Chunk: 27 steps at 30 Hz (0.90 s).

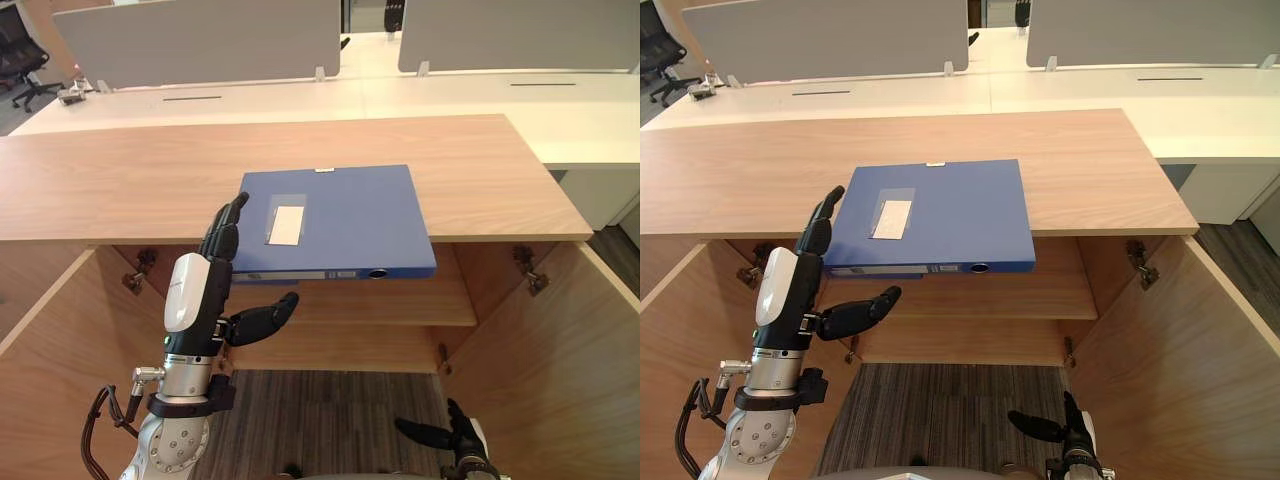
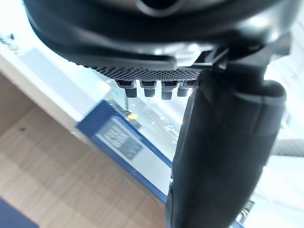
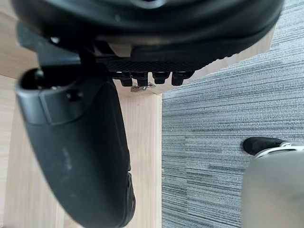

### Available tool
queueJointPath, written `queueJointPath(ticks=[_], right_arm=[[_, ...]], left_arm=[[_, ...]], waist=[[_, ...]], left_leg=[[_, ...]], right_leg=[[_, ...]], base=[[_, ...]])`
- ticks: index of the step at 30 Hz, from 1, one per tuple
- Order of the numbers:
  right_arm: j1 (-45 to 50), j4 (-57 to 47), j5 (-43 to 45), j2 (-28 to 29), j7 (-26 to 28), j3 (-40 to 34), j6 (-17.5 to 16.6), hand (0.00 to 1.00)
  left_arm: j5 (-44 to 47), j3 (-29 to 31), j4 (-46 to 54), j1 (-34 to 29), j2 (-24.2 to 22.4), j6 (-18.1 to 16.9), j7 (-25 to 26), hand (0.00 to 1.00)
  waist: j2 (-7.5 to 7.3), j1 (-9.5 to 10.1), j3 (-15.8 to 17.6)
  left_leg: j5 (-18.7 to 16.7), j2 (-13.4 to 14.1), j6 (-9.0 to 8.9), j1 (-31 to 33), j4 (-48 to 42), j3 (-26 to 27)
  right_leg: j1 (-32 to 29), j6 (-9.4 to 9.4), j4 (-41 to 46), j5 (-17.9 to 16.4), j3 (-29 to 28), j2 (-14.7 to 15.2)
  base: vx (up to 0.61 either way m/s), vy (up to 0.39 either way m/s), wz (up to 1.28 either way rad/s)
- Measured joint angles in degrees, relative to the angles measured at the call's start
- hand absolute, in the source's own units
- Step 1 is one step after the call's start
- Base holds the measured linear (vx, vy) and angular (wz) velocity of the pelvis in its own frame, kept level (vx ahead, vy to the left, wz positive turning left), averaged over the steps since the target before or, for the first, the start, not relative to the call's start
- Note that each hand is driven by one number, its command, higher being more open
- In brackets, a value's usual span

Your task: Walk over to the cabinet, pick up the folder, carry it to the office cabinet, place the folder inside the office cabinet, then close the office cabinet door

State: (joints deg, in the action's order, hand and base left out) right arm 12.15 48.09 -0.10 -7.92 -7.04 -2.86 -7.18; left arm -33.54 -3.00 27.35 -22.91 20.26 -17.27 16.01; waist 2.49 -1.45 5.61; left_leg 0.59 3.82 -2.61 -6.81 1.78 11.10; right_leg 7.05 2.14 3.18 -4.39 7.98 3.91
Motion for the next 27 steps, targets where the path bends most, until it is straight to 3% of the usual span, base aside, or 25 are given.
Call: queueJointPath(ticks=[3,8,11,12,17,27], right_arm=[[0.3,0.1,0.0,0.0,0.1,0.1,0.0,1.0],[0.2,0.0,0.1,-0.3,0.5,1.1,-0.2,1.0],[0.3,0.0,0.2,-0.3,0.8,1.0,-0.3,1.0],[0.3,0.1,0.4,-0.4,1.0,1.0,-0.3,1.0],[0.2,0.0,0.5,-0.3,2.1,1.1,-0.3,1.0],[-0.2,-3.7,0.5,-0.1,2.4,1.0,-0.2,1.0]], left_arm=[[-5.2,-1.3,-0.1,1.5,1.8,0.4,0.2,1.0],[-14.6,-3.7,-1.1,5.2,1.7,4.9,2.4,1.0],[-17.3,-3.8,-2.5,7.2,1.6,5.9,2.5,1.0],[-18.6,-3.9,-4.5,8.7,1.8,6.4,2.5,0.0],[-22.8,-4.4,-11.8,13.2,2.7,10.2,2.5,0.0],[-22.7,-0.7,-11.1,21.0,3.8,10.4,4.1,0.0]], waist=[[-0.05,-0.16,-0.7],[-0.2,-0.78,-1.0],[-0.23,-0.93,-1.0],[-0.24,-1.05,-1.1],[-0.57,-1.5,-1.1],[-0.67,-2.12,-1.4]], left_leg=[[0.0,0.0,0.0,-0.3,0.2,0.3],[0.1,-0.1,0.0,-0.9,1.1,1.0],[0.1,-0.1,0.02,-1.3,1.6,1.4],[0.6,-0.2,0.05,-1.9,2.6,1.4],[0.9,-0.5,0.11,-2.1,3.3,1.5],[0.9,-0.6,0.12,-1.3,3.6,3.0]], right_leg=[[0.0,0.05,-0.1,0.0,-0.4,0.0],[0.0,0.05,-0.2,0.1,-1.1,-0.4],[-0.1,0.02,-0.3,0.1,-1.4,-0.5],[0.0,0.02,-0.3,0.1,-1.4,-0.5],[-0.4,0.02,-0.5,0.1,-1.5,-0.3],[-1.4,0.57,-2.3,1.2,-3.2,-0.3]], base=[[-0.01,-0.01,-0.05],[0.01,-0.014,-0.07],[0.02,-0.009,-0.08],[0.02,-0.009,-0.03],[0.0,0.0,0.0],[-0.01,-0.004,-0.07]])
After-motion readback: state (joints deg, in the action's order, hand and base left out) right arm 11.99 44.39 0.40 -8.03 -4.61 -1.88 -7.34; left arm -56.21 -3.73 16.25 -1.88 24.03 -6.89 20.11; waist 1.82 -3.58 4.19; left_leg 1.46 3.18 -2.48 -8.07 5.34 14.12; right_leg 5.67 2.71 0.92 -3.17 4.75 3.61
